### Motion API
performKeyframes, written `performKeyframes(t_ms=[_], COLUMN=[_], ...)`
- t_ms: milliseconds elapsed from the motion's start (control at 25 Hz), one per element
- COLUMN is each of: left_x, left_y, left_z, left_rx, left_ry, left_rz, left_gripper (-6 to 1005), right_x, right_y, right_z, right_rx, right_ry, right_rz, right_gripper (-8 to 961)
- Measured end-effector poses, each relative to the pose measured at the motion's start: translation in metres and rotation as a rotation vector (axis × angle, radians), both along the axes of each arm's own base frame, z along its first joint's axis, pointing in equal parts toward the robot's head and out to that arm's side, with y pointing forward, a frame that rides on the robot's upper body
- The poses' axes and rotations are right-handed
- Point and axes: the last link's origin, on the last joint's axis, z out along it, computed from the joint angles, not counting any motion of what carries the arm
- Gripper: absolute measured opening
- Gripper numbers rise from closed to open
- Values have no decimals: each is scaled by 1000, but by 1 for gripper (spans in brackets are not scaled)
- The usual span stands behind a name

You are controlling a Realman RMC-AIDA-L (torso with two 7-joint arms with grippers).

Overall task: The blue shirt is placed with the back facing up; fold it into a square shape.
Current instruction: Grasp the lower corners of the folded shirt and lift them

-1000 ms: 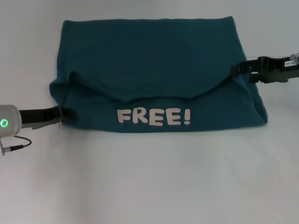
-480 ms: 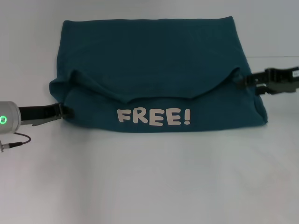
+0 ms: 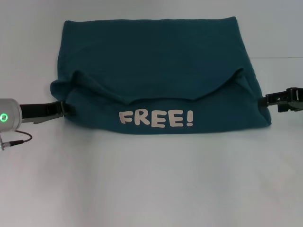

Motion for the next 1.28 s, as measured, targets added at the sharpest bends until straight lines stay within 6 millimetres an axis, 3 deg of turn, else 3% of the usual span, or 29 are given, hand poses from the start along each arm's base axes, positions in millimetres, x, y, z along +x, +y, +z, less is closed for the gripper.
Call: performKeyframes(t_ms=[1280], left_x=[9], left_y=[10], left_z=[7], left_rx=[7], left_ry=[2], left_rz=[-18], left_gripper=[44], right_x=[1], right_y=[4], right_z=[-6], right_rx=[64], right_ry=[22], right_rz=[29], right_gripper=[851])
